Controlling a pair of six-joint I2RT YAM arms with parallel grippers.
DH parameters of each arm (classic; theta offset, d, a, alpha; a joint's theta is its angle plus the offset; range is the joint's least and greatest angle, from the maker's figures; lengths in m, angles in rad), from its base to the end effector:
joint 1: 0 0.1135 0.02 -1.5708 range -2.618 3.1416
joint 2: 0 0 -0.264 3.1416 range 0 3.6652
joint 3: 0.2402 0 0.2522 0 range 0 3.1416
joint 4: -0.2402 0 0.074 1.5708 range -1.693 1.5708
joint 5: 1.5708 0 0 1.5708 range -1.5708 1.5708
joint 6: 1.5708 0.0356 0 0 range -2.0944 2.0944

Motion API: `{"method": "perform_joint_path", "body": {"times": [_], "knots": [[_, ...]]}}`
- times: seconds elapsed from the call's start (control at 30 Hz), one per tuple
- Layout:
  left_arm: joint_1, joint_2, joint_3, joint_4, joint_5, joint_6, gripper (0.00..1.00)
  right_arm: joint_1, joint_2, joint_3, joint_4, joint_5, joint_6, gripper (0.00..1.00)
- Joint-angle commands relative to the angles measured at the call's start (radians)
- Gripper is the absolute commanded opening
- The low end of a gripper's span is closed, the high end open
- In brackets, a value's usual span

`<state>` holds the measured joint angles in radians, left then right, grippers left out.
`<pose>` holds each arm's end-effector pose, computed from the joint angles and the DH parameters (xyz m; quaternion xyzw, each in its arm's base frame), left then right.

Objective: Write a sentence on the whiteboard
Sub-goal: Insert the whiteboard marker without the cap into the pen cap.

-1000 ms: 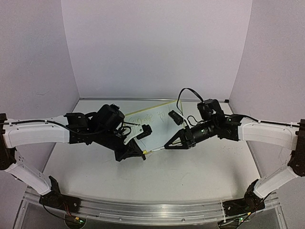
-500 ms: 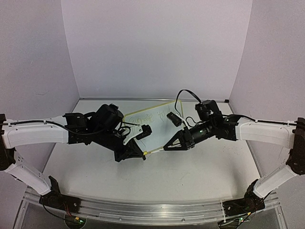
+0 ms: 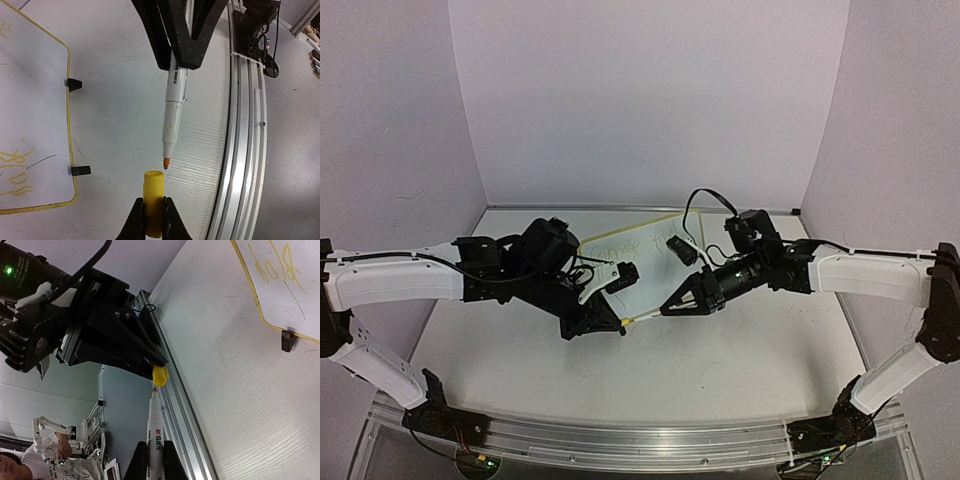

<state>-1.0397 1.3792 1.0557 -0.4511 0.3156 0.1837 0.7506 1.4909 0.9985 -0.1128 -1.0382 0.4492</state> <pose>0.1415 -0.2627 0.2763 0.5727 0.7103 -0.2907 0.2882 0.2123 0.2399 0.2613 -0.3432 0.7257 0.5902 0.0847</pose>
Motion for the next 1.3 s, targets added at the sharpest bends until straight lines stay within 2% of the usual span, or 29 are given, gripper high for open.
{"method": "perform_joint_path", "body": {"times": [0.0,1.27], "knots": [[-0.005,-0.02,0.006,0.035,0.022,0.001,0.0,-0.002,0.014,0.046,0.045,-0.016,-0.003,0.0],[-0.014,-0.032,0.0,0.062,0.046,-0.011,0.0,-0.001,0.056,0.043,0.063,-0.085,-0.003,0.0]]}}
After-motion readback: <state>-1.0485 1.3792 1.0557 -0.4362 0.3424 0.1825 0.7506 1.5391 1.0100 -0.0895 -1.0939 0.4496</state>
